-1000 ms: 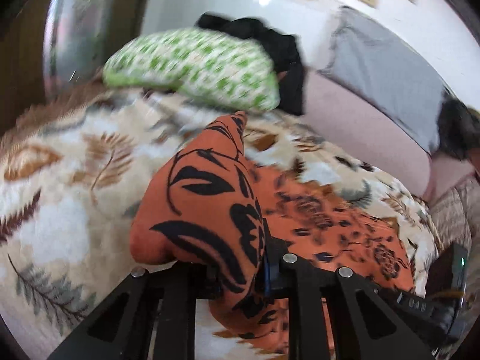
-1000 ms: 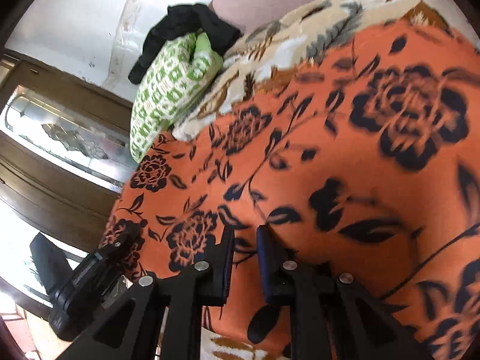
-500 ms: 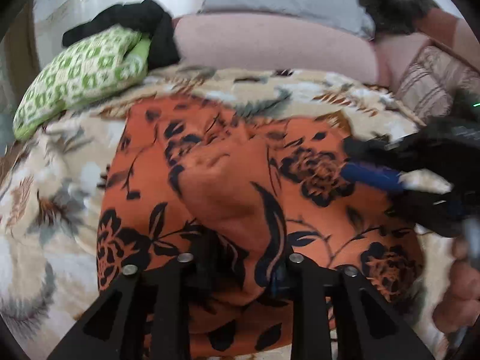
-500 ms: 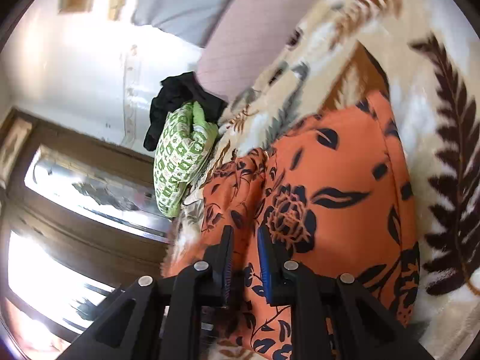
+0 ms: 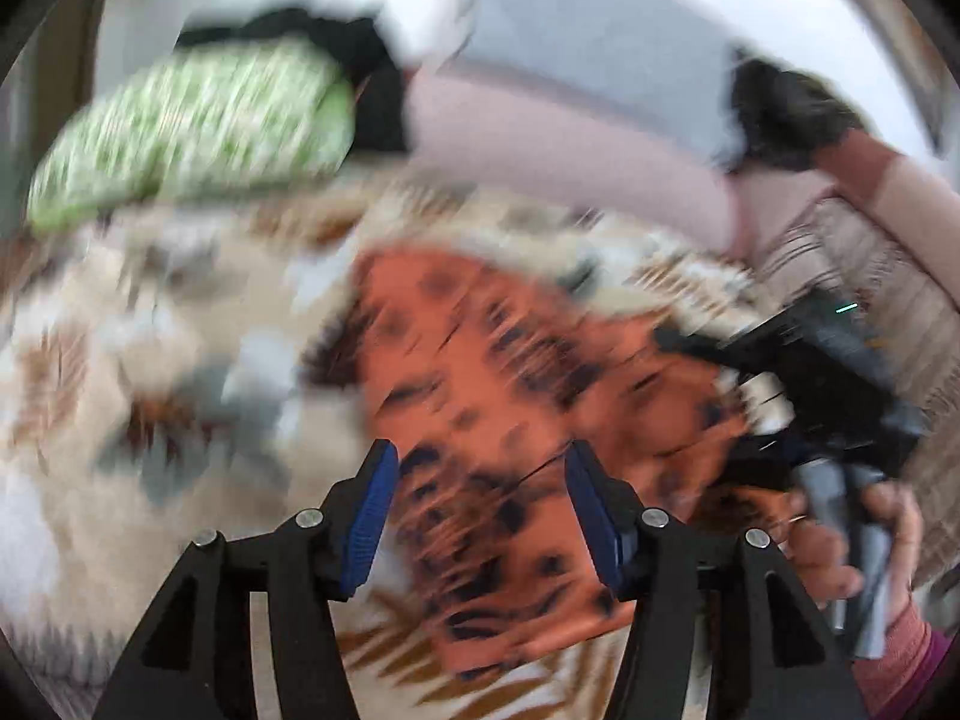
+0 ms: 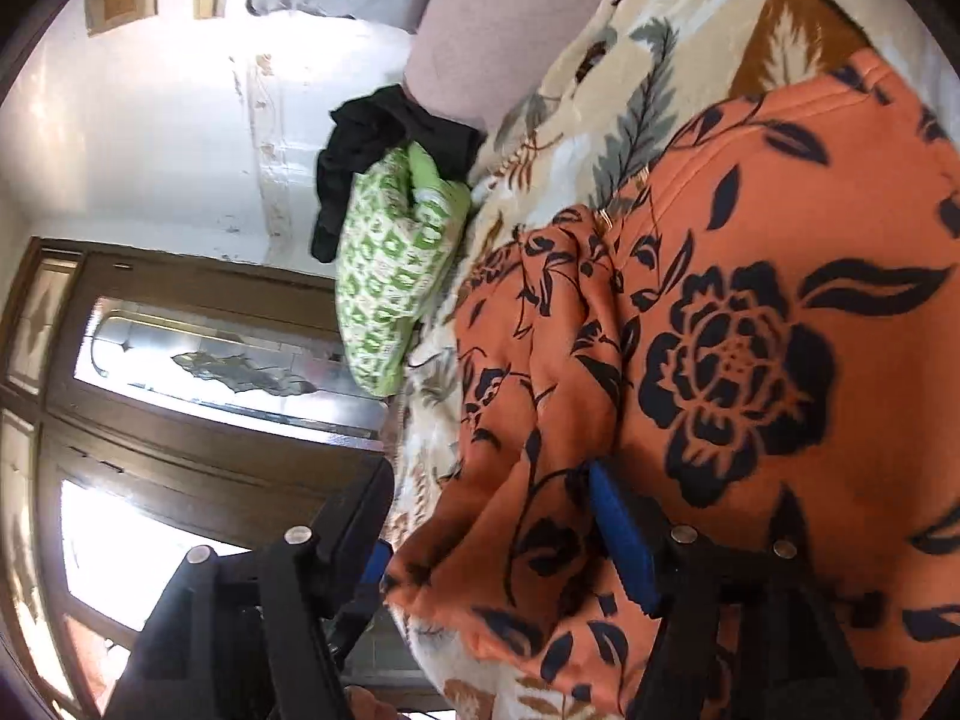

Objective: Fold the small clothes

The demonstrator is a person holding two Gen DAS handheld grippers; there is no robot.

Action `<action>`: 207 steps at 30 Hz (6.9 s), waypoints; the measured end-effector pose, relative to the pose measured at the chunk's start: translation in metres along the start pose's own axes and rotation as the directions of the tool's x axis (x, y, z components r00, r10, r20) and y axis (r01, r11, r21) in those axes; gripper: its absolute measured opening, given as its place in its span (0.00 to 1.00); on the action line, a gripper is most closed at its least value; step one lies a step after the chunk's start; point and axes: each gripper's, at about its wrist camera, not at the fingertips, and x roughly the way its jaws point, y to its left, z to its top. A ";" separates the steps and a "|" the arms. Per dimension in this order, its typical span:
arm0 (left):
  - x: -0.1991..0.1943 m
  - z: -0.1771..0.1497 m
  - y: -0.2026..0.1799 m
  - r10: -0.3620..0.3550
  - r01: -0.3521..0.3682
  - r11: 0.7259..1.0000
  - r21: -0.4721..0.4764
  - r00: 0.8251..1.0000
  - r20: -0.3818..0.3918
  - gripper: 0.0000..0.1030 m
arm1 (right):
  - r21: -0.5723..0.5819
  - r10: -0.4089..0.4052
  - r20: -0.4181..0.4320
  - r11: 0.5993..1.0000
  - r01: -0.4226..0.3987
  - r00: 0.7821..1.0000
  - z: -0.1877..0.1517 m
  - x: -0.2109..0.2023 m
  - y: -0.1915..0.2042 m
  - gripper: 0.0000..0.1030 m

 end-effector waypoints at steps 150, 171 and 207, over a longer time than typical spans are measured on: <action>0.059 -0.034 -0.028 -0.063 0.102 0.985 0.137 0.962 -0.266 0.89 | -0.255 -0.353 -0.131 0.915 0.312 0.926 -0.076 -0.029 -0.028 0.05; 0.078 0.035 -0.018 0.185 -0.182 0.982 0.048 0.980 -0.067 0.89 | -0.108 -0.213 0.203 0.965 0.238 0.956 -0.015 -0.059 -0.006 0.06; -0.051 -0.028 -0.057 0.316 -0.340 0.932 0.126 0.932 0.179 0.88 | -0.321 -0.592 0.577 0.468 0.823 0.562 -0.124 -0.091 0.113 0.05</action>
